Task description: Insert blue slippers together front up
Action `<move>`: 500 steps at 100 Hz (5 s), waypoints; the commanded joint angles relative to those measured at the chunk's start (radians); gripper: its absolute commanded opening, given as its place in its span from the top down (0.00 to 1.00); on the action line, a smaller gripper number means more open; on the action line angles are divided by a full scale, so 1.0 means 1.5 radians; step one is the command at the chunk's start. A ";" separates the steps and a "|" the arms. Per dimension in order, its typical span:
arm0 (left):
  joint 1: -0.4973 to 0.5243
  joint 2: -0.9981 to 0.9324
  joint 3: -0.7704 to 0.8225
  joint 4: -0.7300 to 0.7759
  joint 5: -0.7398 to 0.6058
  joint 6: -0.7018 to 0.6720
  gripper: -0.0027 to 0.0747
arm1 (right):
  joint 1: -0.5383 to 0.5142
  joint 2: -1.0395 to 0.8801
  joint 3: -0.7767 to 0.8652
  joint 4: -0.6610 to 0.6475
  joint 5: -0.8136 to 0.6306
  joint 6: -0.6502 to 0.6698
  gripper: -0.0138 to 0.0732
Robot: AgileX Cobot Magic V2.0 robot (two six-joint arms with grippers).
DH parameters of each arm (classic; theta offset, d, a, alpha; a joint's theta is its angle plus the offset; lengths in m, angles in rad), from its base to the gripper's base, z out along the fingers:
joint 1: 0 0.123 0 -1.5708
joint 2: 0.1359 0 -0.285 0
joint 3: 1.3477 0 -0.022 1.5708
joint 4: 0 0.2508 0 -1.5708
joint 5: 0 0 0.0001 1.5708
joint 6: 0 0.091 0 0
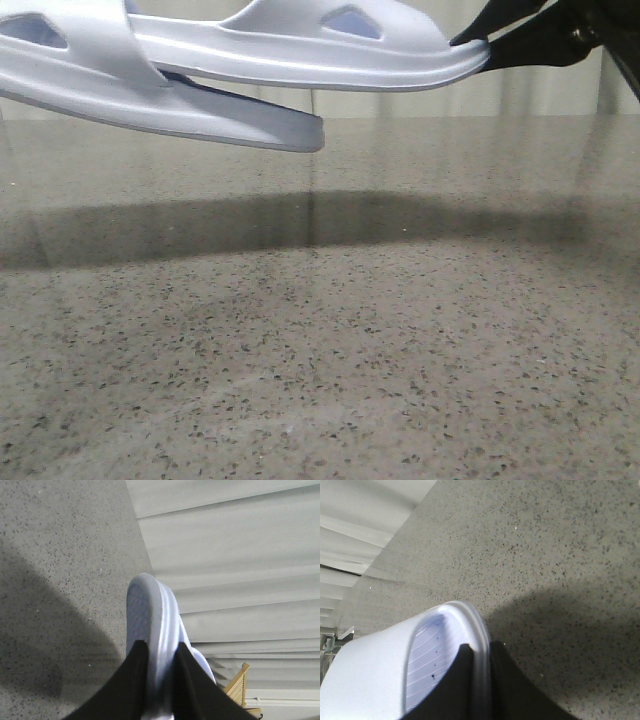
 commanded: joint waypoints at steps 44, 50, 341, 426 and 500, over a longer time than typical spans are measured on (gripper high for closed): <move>0.000 -0.001 -0.021 -0.044 0.146 0.009 0.94 | -0.138 -0.010 -0.026 0.249 0.203 -0.323 0.96; 0.000 -0.001 -0.021 -0.044 0.165 0.016 0.94 | -0.157 -0.010 -0.026 0.252 0.236 -0.335 0.96; 0.000 -0.002 -0.021 -0.060 0.356 0.090 0.94 | -0.277 0.311 -0.148 0.357 0.723 -0.509 0.96; 0.000 -0.002 -0.021 -0.060 0.373 0.101 0.94 | -0.195 0.333 -0.189 0.347 0.723 -0.509 0.96; 0.000 -0.002 -0.021 -0.055 0.356 0.101 0.94 | -0.155 0.333 -0.224 0.346 0.723 -0.509 0.96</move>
